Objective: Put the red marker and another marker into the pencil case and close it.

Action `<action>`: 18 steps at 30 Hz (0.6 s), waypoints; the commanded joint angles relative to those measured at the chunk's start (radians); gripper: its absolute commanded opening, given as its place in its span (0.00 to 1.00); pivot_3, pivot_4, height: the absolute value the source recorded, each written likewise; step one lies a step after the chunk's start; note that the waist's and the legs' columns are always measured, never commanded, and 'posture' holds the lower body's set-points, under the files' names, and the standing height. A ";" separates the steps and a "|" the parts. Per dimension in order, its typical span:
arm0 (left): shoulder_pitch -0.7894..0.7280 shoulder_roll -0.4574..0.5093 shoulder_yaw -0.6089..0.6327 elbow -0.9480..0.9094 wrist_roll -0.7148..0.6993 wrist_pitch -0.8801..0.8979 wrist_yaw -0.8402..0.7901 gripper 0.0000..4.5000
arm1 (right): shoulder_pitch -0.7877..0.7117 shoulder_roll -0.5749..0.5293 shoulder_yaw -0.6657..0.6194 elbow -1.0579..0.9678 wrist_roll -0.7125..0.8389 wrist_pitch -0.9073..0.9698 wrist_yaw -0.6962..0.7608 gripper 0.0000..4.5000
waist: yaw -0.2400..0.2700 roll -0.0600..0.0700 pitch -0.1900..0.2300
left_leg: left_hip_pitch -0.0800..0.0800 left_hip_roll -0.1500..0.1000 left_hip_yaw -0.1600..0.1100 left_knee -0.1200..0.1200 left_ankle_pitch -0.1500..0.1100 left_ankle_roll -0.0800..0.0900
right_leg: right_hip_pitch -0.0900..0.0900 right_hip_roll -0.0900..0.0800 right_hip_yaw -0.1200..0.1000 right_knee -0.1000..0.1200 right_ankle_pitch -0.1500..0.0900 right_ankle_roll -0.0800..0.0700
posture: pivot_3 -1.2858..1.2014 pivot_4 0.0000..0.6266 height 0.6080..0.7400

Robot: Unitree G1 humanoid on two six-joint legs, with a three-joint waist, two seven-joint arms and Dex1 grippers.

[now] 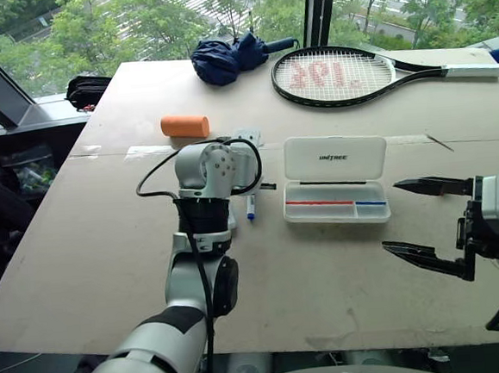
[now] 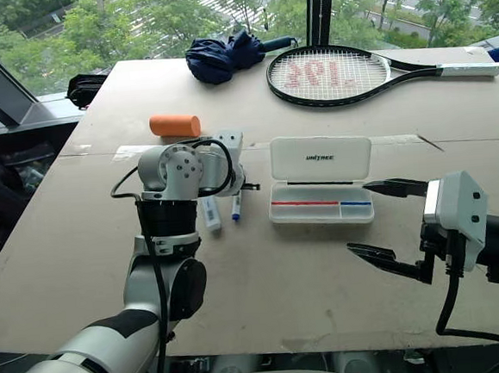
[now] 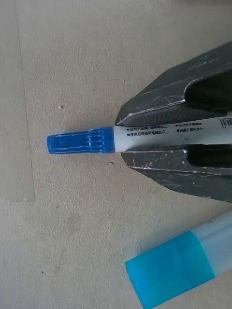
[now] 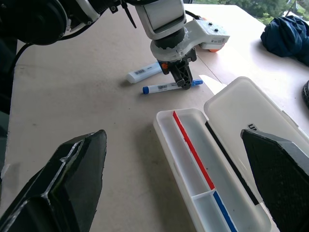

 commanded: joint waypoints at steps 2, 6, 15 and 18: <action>0.075 0.205 -0.140 -0.231 -0.089 0.017 -0.241 0.01 | 0.027 -0.007 -0.043 -0.028 0.021 -0.013 -0.013 1.00 | -0.010 -0.001 0.001 | 0.000 0.001 0.001 -0.001 0.000 0.000 | -0.001 0.001 0.001 0.000 0.000 0.000 | 0.52 0.24 0.94; 0.104 0.384 -0.182 -0.356 -0.164 -0.105 -0.521 0.01 | 0.088 0.003 -0.091 -0.033 0.007 -0.034 -0.002 1.00 | -0.007 -0.001 0.002 | -0.003 0.002 0.000 -0.001 0.001 -0.002 | -0.004 0.001 0.000 0.000 0.000 0.000 | 0.52 0.24 0.94; -0.099 0.584 -0.616 -0.268 0.003 -0.711 -1.497 0.01 | 0.331 0.143 -0.237 -0.088 -0.001 -0.068 -0.051 1.00 | 0.013 -0.002 0.002 | -0.005 -0.001 0.001 0.000 0.001 -0.001 | -0.002 -0.001 -0.002 -0.004 0.000 0.000 | 0.52 0.24 0.94; -0.180 0.491 -0.705 -0.104 0.105 -0.837 -1.612 0.01 | 0.415 0.177 -0.284 -0.090 0.041 -0.051 -0.038 1.00 | 0.005 -0.002 0.002 | -0.004 -0.001 0.002 0.000 -0.002 0.004 | -0.001 0.000 0.001 -0.004 0.000 0.000 | 0.52 0.24 0.94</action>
